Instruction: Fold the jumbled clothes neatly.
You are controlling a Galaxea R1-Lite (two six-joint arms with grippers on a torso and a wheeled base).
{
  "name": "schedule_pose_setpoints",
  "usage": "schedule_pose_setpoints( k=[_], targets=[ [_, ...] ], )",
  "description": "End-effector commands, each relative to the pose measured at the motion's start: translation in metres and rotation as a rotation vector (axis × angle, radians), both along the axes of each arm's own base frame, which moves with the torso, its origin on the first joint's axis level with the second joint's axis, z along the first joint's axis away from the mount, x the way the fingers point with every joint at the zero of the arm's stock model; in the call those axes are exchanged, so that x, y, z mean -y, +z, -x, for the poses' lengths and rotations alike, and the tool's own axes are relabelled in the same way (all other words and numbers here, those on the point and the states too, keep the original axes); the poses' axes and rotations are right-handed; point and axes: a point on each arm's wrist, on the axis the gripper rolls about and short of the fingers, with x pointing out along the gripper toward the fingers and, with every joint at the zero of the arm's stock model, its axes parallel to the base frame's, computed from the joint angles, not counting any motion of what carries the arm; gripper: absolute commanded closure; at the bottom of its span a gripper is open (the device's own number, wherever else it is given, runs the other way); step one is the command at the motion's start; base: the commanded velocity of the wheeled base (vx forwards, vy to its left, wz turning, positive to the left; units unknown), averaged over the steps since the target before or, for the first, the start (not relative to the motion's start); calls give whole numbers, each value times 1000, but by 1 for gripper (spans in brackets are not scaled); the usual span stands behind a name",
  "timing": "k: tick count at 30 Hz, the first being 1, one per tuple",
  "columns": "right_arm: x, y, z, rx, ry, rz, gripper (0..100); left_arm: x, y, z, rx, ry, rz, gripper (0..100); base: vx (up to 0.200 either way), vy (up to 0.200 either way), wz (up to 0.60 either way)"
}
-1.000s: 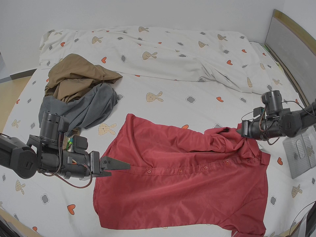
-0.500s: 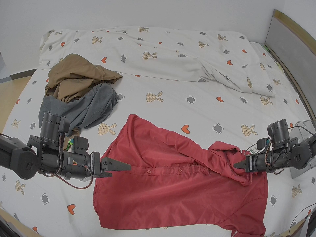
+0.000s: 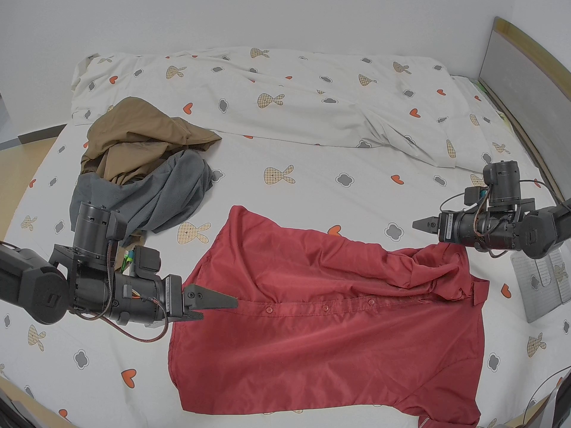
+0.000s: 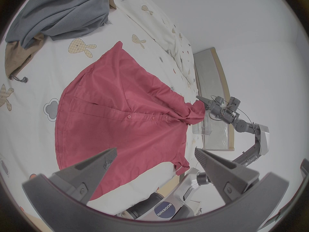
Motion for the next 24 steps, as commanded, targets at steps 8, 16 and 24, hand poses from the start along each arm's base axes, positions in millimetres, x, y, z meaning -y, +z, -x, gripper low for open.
schedule_pose_setpoints(
  k=[8,16,24],
  targets=[
    [-7,-1,-25,23,-32,17,0,1,0,0,3,-2,1,0,0,0,0],
    [-3,42,23,64,-12,1,0,1,0,0,4,-4,2,0,0,0,0],
    [-31,-2,37,-99,76,8,0,3,0,0,4,-9,1,0,0,0,0]
  ],
)
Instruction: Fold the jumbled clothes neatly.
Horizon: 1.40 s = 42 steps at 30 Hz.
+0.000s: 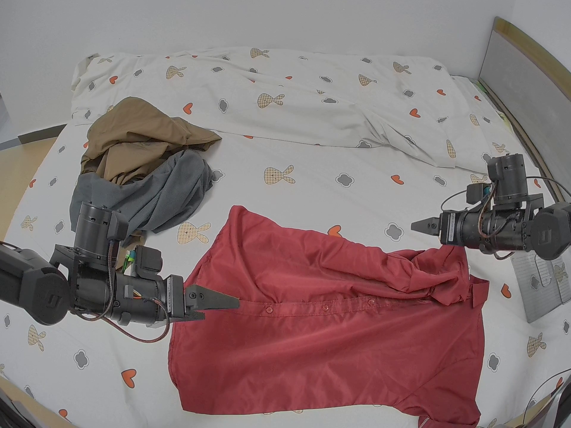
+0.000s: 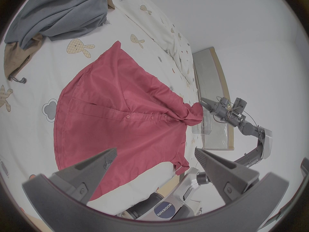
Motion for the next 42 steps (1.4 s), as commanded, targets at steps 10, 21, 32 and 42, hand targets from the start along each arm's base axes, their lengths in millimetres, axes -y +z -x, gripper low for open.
schedule_pose_setpoints(
  k=[10,21,32,42],
  targets=[
    [-24,-114,16,-414,53,79,0,1,0,0,1,3,-5,0,0,0,0],
    [-28,-115,26,-424,74,86,0,1,-2,-1,-5,3,-7,0,0,0,0],
    [-22,-25,53,-145,65,-29,0,1,-1,0,0,3,-6,0,0,0,0],
    [4,-22,22,-83,-59,120,0,1,-1,0,-2,2,-6,0,0,0,0]
  ],
)
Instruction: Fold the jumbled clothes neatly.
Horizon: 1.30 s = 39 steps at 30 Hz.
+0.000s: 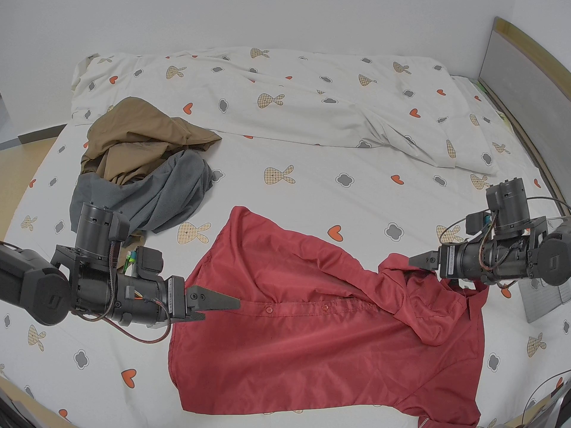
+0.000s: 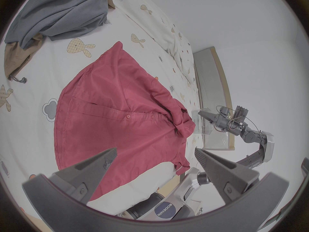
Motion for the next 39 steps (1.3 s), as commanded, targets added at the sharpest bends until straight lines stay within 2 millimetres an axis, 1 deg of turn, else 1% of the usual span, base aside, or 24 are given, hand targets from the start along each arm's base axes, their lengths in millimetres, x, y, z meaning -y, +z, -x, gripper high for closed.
schedule_pose_setpoints(
  k=[1,2,4,6,8,10,14,15,17,18,20,24,25,26,31,33,34,39],
  targets=[
    [21,-7,-22,51,-56,200,0,0,-1,0,-3,0,0,0,0,0,0],
    [23,-11,-25,66,-25,273,0,0,-1,0,-4,0,-1,0,0,0,0],
    [23,-12,-29,104,29,345,0,0,-1,0,-4,0,-1,0,0,0,0],
    [23,-11,-30,127,63,382,0,0,-1,0,-4,0,-1,0,0,0,0],
    [22,-15,-35,146,139,469,0,1,-1,0,-4,-1,-2,0,0,0,0],
    [20,-19,-38,144,163,499,0,1,-1,0,-6,-4,-1,0,0,0,0],
    [14,-33,-45,108,199,515,0,1,-2,0,-7,-5,-2,0,0,0,0],
    [14,-33,-45,108,199,515,0,1,-2,0,-7,-5,-2,0,0,0,0],
    [11,-49,-49,61,217,524,0,1,-1,0,-5,-4,-2,0,0,0,0],
    [11,-49,-49,61,217,524,0,1,-1,0,-5,-4,-2,0,0,0,0],
    [12,-57,-54,41,213,525,0,1,-1,0,-5,-4,-2,0,0,0,0],
    [14,-57,-66,49,174,544,0,2,-2,0,-7,-4,-3,0,0,0,0],
    [14,-57,-66,49,174,544,0,2,-2,0,-7,-4,-3,0,0,0,0],
    [17,-53,-71,63,153,544,0,2,-2,-1,-8,-4,-3,0,0,0,0],
    [20,-51,-74,67,140,542,0,2,-2,-1,-7,-1,-6,0,0,0,0],
    [20,-58,-74,47,146,545,0,2,-2,-1,-7,-1,-6,0,0,0,0],
    [20,-61,-73,36,150,545,100,2,-2,-1,-7,-1,-6,0,0,0,0],
    [17,-65,-69,21,167,542,100,2,-2,-1,-7,-1,-6,0,0,0,0]
  ],
)
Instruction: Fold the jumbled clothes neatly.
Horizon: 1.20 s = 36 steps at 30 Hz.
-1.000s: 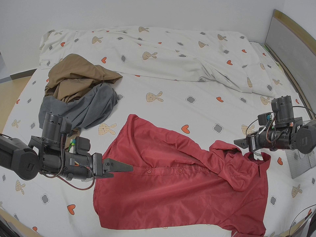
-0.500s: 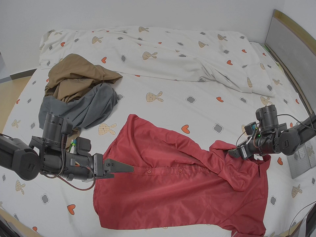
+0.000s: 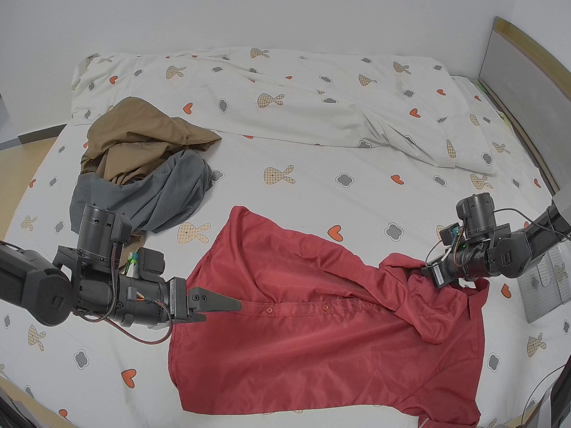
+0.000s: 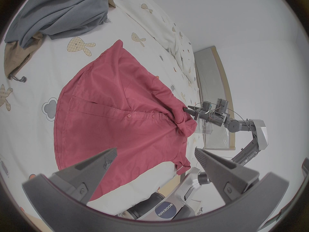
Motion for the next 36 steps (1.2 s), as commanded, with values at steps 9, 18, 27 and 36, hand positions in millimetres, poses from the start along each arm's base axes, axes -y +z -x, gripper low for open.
schedule_pose_setpoints(
  k=[9,18,27,36],
  targets=[
    [-1,0,-13,21,-3,-5,100,0,0,0,0,0,0,0,0,0,0],
    [-6,66,-25,239,-75,-143,100,0,0,0,-1,0,0,0,0,0,0],
    [-8,106,-55,413,-140,-158,100,0,0,0,-1,0,0,0,0,0,0],
    [-15,114,-94,506,-180,-154,100,0,0,-1,-1,2,0,0,0,0,0]
  ],
)
